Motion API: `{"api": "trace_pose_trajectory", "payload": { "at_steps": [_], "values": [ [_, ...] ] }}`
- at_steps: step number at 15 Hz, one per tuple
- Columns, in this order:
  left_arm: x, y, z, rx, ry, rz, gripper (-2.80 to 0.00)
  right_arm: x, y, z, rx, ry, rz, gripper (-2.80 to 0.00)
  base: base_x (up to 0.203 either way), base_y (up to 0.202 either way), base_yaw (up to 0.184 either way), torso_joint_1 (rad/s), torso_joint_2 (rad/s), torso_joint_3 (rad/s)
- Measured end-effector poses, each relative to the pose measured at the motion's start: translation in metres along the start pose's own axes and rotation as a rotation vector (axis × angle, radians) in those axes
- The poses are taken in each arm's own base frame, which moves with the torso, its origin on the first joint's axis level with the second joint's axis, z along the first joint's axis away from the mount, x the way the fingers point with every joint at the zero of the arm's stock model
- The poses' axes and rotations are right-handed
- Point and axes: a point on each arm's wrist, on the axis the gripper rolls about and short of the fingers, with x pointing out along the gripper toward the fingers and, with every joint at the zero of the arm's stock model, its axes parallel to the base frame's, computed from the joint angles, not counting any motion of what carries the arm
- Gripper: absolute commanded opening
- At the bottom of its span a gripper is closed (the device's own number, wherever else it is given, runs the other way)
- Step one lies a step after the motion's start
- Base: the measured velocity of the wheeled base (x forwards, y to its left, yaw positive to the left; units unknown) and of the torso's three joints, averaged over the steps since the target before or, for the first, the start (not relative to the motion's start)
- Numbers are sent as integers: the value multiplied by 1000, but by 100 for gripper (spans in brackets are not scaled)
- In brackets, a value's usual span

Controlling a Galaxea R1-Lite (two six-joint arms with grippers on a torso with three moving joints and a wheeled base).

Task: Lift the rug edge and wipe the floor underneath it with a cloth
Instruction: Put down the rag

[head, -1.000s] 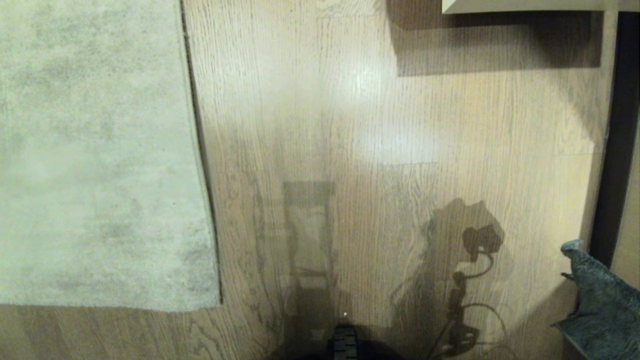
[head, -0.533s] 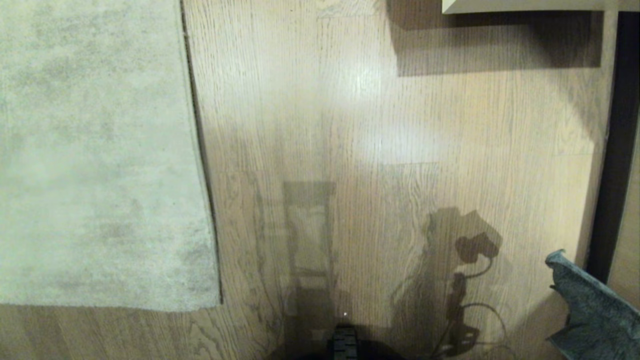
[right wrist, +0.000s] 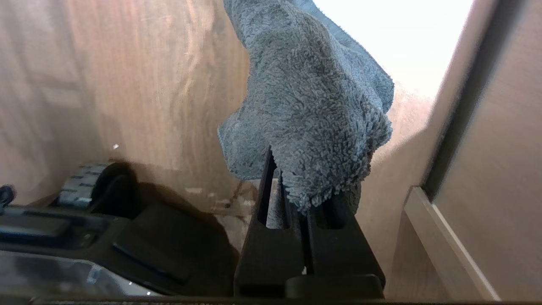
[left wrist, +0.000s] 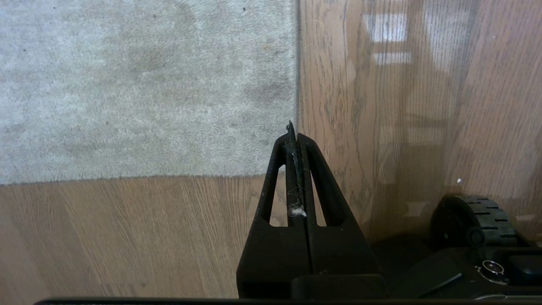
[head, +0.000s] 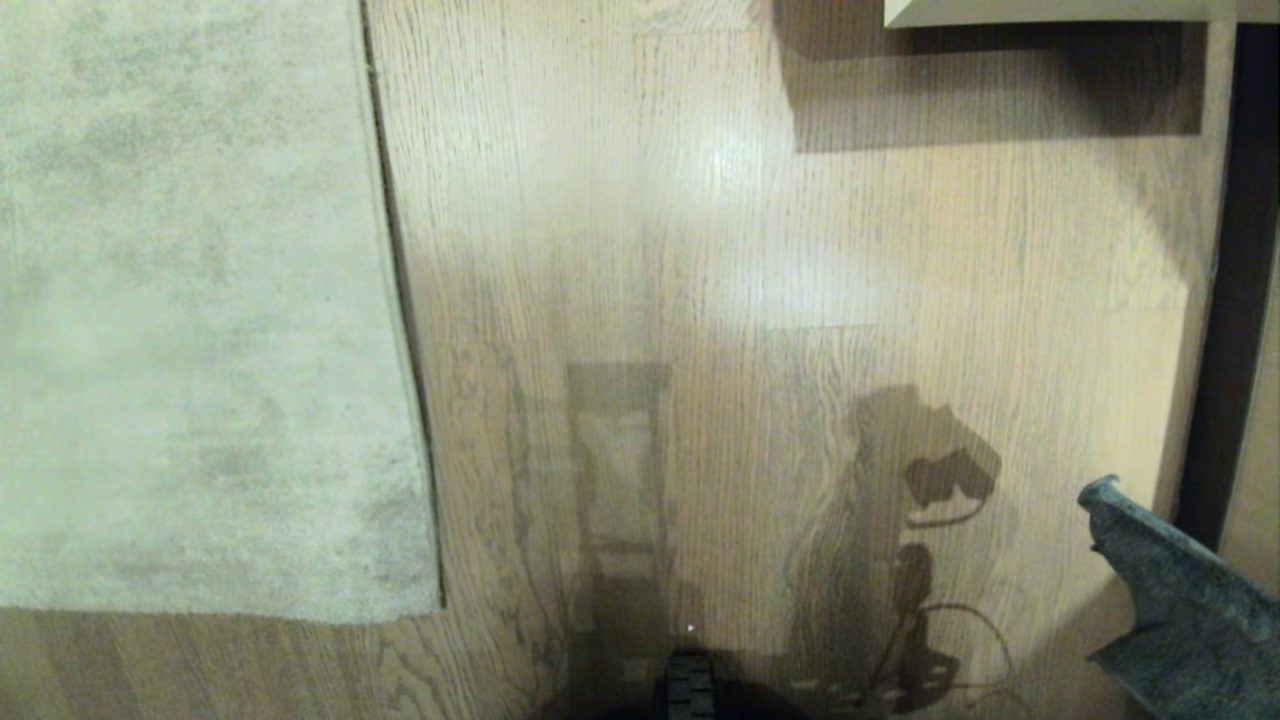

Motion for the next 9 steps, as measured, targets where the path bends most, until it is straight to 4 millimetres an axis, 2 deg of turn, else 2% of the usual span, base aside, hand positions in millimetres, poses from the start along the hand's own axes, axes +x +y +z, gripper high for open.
{"api": "trace_pose_trajectory", "payload": {
  "at_steps": [4, 9],
  "values": [
    [0, 0, 0, 0, 0, 0, -280, 20, -3, 29, -13, 22, 32, -280, 0, 0, 0, 0, 0, 0],
    [0, 0, 0, 0, 0, 0, -280, 67, -6, 62, -19, 14, 37, -280, 0, 0, 0, 0, 0, 0]
  ]
}}
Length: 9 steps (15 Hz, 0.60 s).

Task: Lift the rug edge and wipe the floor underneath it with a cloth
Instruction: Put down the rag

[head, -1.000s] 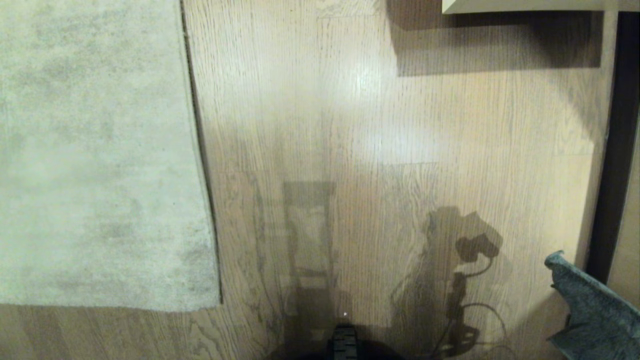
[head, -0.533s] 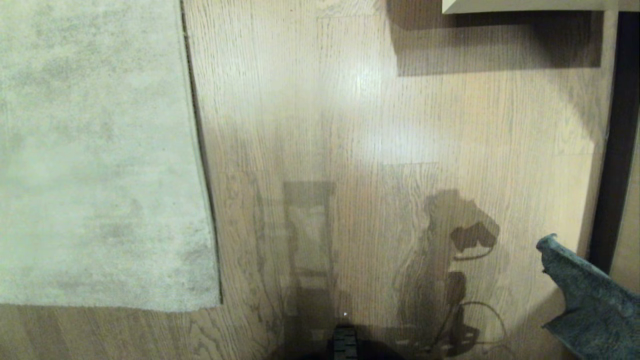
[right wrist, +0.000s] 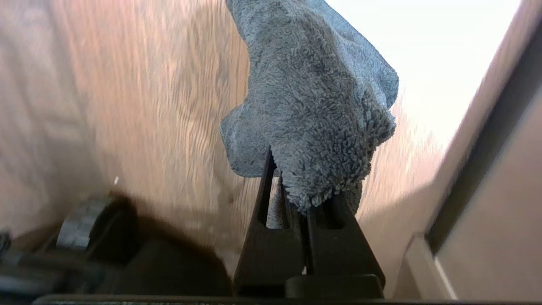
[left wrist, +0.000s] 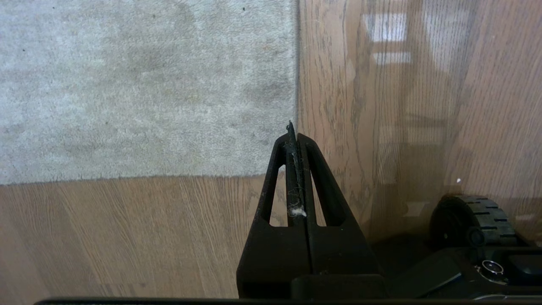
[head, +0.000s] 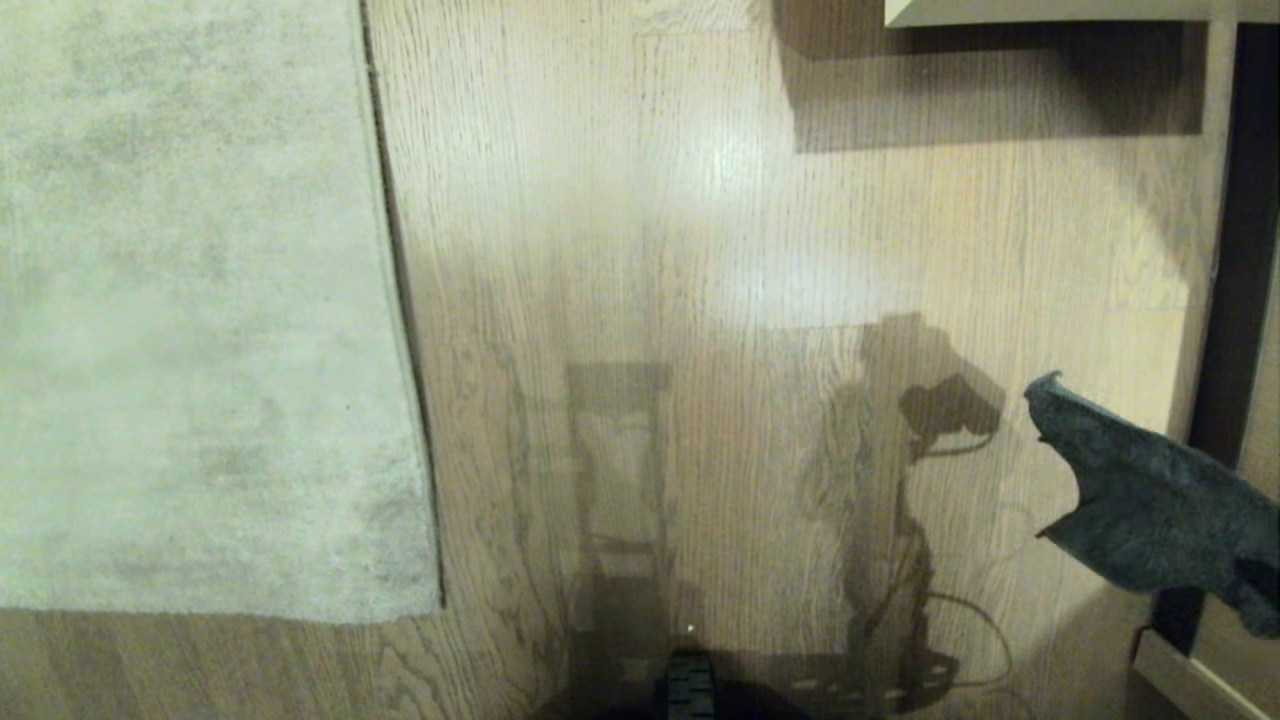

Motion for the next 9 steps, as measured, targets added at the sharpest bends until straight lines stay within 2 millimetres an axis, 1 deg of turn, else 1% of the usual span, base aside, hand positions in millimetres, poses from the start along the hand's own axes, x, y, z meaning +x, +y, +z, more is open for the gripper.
{"api": "trace_pose_trajectory", "payload": {
  "at_steps": [3, 9],
  "values": [
    [0, 0, 0, 0, 0, 0, -280, 33, -3, 14, -3, -3, 0, -280, 0, 0, 0, 0, 0, 0],
    [0, 0, 0, 0, 0, 0, -280, 101, -7, 27, -4, -37, -21, -280, 0, 0, 0, 0, 0, 0]
  ]
}}
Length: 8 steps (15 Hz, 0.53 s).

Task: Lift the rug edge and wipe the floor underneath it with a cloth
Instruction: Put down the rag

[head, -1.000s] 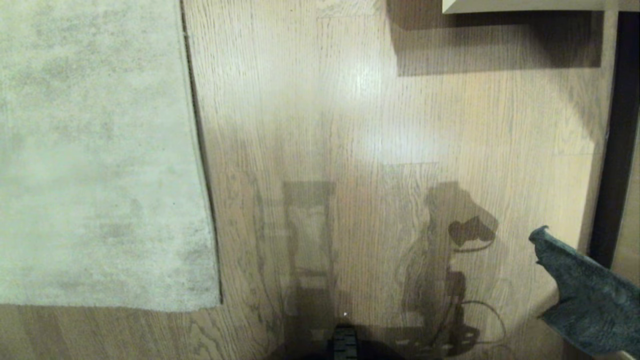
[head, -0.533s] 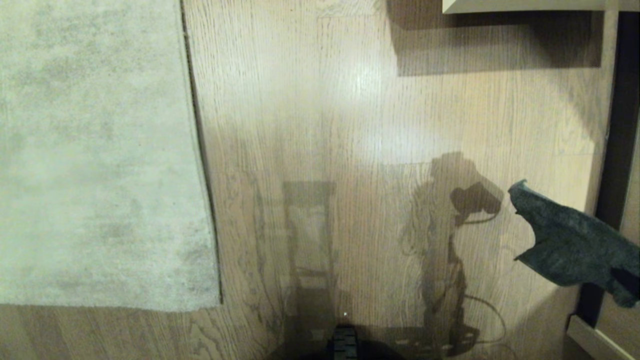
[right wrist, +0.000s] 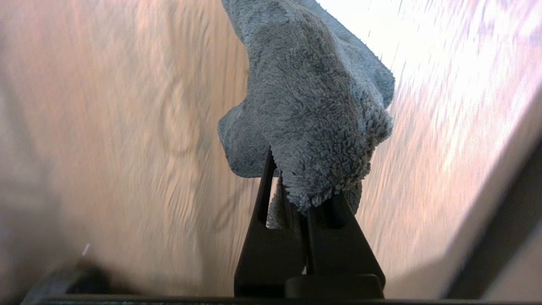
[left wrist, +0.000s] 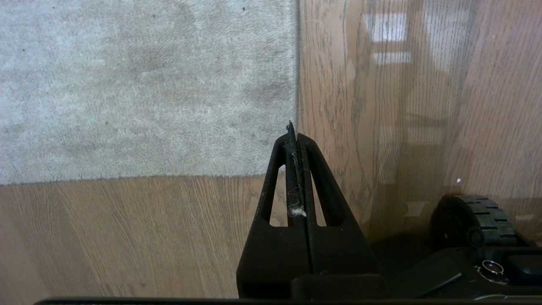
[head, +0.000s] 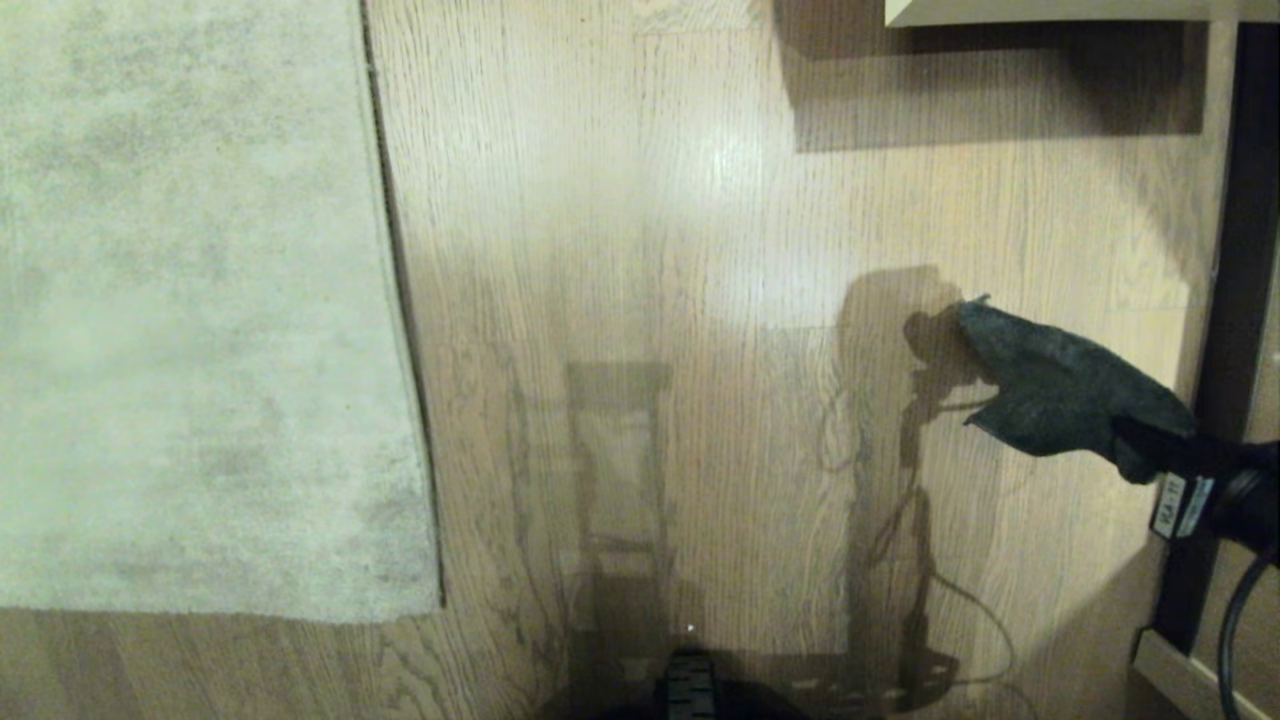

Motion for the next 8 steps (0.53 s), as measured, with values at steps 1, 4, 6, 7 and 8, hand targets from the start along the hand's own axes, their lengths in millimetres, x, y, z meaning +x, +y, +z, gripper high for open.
{"api": "trace_pose_trajectory", "payload": {
  "at_steps": [1, 4, 6, 7, 8],
  "values": [
    [0, 0, 0, 0, 0, 0, -280, 12, -1, 1, 0, -7, -7, -280, 0, 0, 0, 0, 0, 0],
    [0, 0, 0, 0, 0, 0, -280, 42, -2, 0, 0, -20, -15, -280, 0, 0, 0, 0, 0, 0],
    [0, 0, 0, 0, 0, 0, -280, 62, -2, -4, 1, -39, -22, -280, 0, 0, 0, 0, 0, 0],
    [0, 0, 0, 0, 0, 0, -280, 70, -3, -6, 2, -47, -26, -280, 0, 0, 0, 0, 0, 0],
    [0, 0, 0, 0, 0, 0, -280, 78, -4, -8, 3, -54, -31, 0, 0, 0, 0, 0, 0, 0]
  ]
}}
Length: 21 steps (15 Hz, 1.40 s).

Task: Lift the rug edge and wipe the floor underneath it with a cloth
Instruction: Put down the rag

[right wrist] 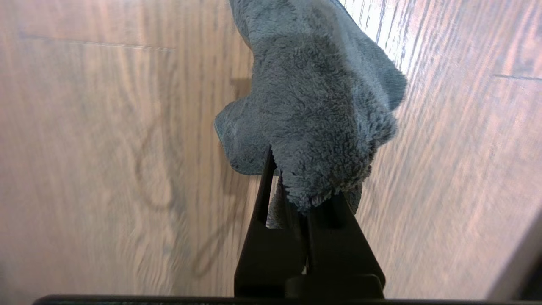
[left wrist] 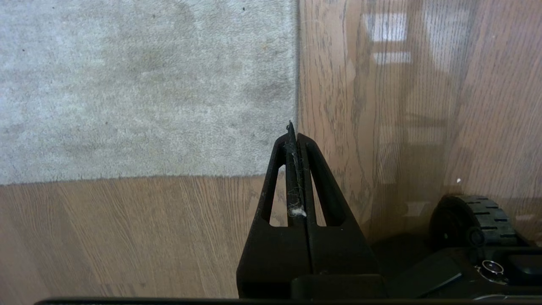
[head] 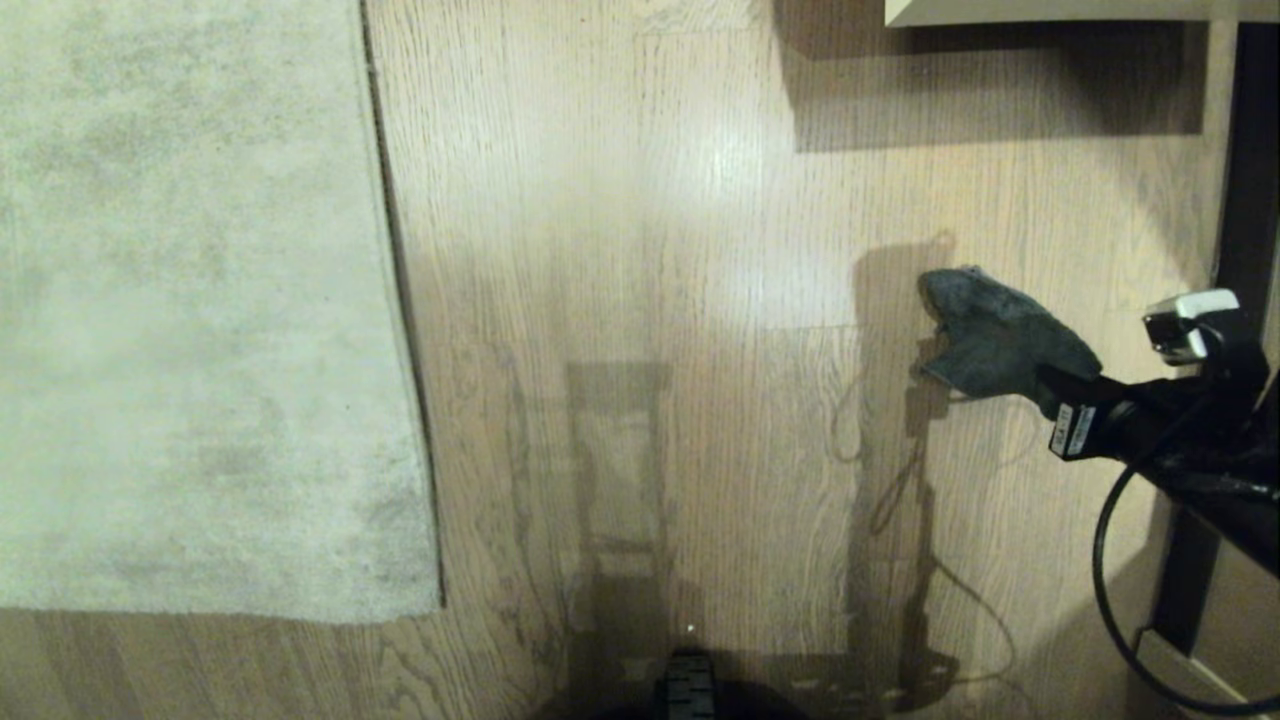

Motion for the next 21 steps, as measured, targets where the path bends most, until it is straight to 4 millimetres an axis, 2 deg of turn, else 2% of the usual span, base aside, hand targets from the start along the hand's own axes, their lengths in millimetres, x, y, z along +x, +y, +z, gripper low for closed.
{"api": "trace_pose_trajectory", "payload": {
  "at_steps": [4, 8, 14, 21],
  "values": [
    [0, 0, 0, 0, 0, 0, -280, 19, -2, -12, 4, 40, -7, 0, 0, 0, 0, 0, 0, 0],
    [0, 0, 0, 0, 0, 0, -280, 23, -3, -16, 5, 36, -12, 0, 0, 0, 0, 0, 0, 0],
    [0, 0, 0, 0, 0, 0, -280, 18, -4, -9, -1, 8, -17, 0, 0, 0, 0, 0, 0, 0],
    [0, 0, 0, 0, 0, 0, -280, -3, -4, 0, 1, -47, -22, 0, 0, 0, 0, 0, 0, 0]
  ]
}}
